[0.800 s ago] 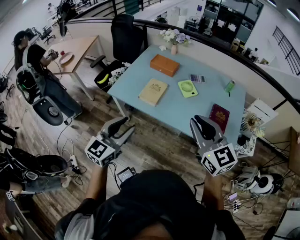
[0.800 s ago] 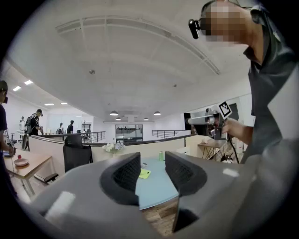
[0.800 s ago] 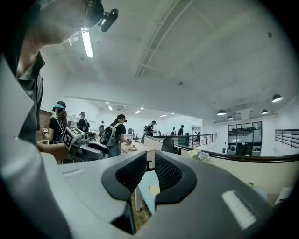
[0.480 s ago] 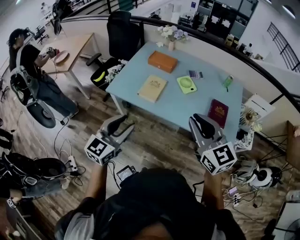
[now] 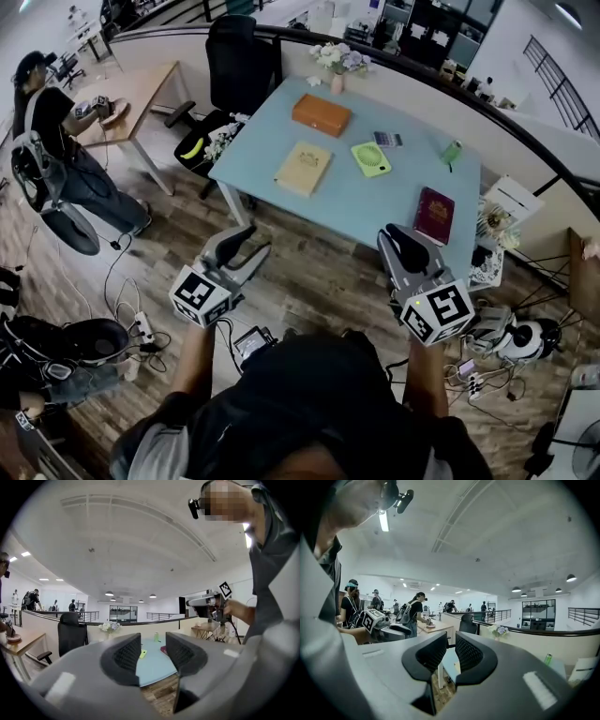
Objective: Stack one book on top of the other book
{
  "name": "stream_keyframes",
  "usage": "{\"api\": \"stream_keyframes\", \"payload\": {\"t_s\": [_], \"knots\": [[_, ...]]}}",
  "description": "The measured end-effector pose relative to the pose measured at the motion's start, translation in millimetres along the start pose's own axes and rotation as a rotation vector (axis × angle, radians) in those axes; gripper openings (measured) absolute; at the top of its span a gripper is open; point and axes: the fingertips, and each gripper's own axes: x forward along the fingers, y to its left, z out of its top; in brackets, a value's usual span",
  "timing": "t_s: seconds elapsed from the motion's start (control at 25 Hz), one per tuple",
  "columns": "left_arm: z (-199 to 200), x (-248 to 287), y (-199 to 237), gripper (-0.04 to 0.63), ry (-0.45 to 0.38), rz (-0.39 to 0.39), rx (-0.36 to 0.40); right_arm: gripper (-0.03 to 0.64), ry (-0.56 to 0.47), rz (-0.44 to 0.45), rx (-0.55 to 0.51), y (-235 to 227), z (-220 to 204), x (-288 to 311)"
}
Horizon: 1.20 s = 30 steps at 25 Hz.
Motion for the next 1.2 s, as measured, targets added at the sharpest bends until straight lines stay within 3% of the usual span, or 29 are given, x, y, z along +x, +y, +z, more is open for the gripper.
{"api": "stream_keyframes", "payload": {"t_s": [0.44, 0.8, 1.2], "knots": [[-13, -5, 5, 0.219, -0.019, -0.009, -0.016, 0.038, 0.016, -0.009, 0.02, 7, -7, 0], [-18, -2, 14, 0.219, 0.028, 0.069, -0.011, 0.038, -0.011, 0.07, 0.051, -13, -11, 26], [-3, 36, 14, 0.219, 0.038, 0.159, 0.008, 0.038, -0.029, 0.165, 0.063, -62, -8, 49]]}}
